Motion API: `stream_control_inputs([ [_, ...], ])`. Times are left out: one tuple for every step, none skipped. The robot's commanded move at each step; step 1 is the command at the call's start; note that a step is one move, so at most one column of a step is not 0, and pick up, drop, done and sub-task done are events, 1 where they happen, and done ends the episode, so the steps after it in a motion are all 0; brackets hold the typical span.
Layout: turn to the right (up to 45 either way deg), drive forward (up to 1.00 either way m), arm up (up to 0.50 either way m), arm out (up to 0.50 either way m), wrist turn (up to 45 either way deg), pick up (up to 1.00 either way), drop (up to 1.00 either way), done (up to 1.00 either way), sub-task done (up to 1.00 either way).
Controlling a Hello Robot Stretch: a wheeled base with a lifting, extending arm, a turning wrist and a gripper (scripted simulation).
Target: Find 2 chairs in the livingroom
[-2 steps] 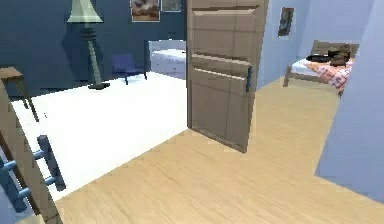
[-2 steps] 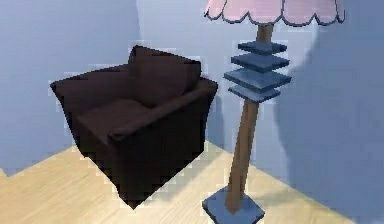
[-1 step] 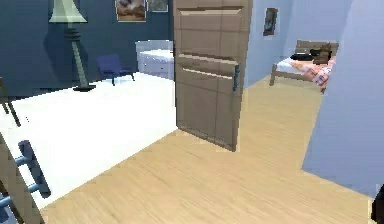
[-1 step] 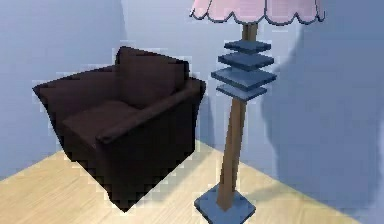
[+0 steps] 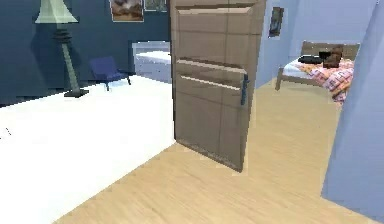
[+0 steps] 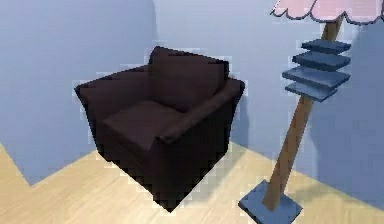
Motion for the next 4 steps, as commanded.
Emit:
stream_control_inputs([
  [3.0,0.00,0.00,0.00,0.0,0.00,0.00,0.00,0.00],
  [0.0,0.55,0.00,0.00,0.0,0.00,0.00,0.00,0.00],
  [-45.0,0.00,0.00,0.00,0.0,0.00,0.00,0.00,0.00],
  [-18.0,0.00,0.00,0.00,0.0,0.00,0.00,0.00,0.00],
])
